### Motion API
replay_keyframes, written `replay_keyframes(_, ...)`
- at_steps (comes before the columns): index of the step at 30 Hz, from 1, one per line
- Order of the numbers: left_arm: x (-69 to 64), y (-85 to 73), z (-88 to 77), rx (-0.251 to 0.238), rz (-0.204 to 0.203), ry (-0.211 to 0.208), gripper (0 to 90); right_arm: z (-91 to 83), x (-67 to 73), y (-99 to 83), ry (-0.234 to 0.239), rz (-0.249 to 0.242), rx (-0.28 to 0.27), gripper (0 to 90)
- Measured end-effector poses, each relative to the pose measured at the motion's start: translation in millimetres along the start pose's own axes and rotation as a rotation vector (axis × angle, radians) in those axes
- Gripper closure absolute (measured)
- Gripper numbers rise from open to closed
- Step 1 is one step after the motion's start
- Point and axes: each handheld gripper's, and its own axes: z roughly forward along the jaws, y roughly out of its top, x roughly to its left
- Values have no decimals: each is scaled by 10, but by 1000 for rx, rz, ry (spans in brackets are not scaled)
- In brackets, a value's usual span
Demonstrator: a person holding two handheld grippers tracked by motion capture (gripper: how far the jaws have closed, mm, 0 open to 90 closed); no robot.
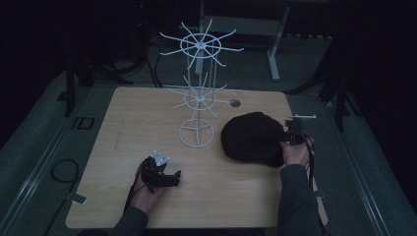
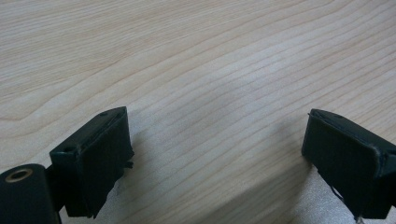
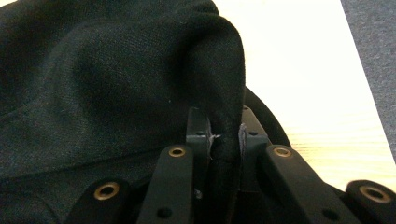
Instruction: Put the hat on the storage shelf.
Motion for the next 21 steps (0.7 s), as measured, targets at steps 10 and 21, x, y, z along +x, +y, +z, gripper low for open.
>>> replay_keyframes(10, -1, 0, 1, 0, 0, 0, 86, -67, 1, 176, 18, -15, -14, 794)
replay_keyframes(21, -1, 1, 1, 0, 1, -1, 86, -326, -1, 491, -4, -49, -53, 793)
